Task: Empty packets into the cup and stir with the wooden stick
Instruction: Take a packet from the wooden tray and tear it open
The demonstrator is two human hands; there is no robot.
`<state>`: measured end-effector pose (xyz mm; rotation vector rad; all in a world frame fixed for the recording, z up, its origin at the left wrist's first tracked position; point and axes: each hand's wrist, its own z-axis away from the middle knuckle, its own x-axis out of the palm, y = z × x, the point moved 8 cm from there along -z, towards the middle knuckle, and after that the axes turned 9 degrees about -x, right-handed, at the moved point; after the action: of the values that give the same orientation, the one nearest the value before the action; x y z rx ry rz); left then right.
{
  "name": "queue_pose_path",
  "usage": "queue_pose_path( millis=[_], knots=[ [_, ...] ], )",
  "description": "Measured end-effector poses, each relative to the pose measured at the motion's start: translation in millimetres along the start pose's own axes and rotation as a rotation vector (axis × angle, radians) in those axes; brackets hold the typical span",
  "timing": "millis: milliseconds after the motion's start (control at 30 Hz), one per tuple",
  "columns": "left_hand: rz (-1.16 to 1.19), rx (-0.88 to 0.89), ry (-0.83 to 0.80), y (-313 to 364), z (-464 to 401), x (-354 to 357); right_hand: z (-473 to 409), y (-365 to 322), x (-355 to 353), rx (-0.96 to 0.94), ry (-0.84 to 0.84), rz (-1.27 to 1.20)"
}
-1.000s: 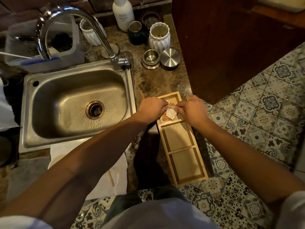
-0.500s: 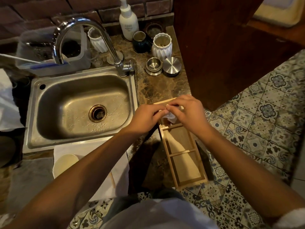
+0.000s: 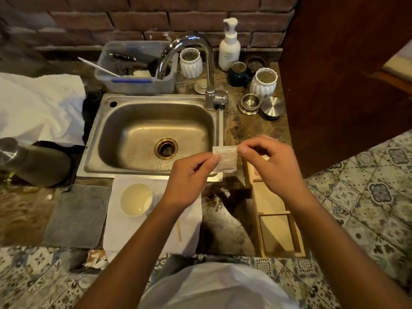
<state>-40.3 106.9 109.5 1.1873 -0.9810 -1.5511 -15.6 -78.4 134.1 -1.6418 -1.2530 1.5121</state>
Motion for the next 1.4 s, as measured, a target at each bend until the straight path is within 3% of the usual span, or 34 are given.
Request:
queue_pose_path(
  millis=[500, 767, 1067, 1400],
  knots=[
    [0.093, 0.082, 0.165, -11.0, 70.1, -143.5, 20.5, -108.5, 120.2, -0.115, -0.061, -0.064],
    [0.026, 0.095, 0.155, -30.6, 76.9, -187.4, 19.6, -135.9, 162.0, -0.175, 0.033, 0.189],
    [0.011, 0.105, 0.25, -32.2, 85.5, -208.3, 21.9, -141.2, 186.0, -0.052, -0.022, -0.01],
    [0.298, 0.074, 0.217, -27.4, 91.7, -203.5, 26.0, -134.1, 185.8, 0.058, -0.028, -0.114]
  ],
)
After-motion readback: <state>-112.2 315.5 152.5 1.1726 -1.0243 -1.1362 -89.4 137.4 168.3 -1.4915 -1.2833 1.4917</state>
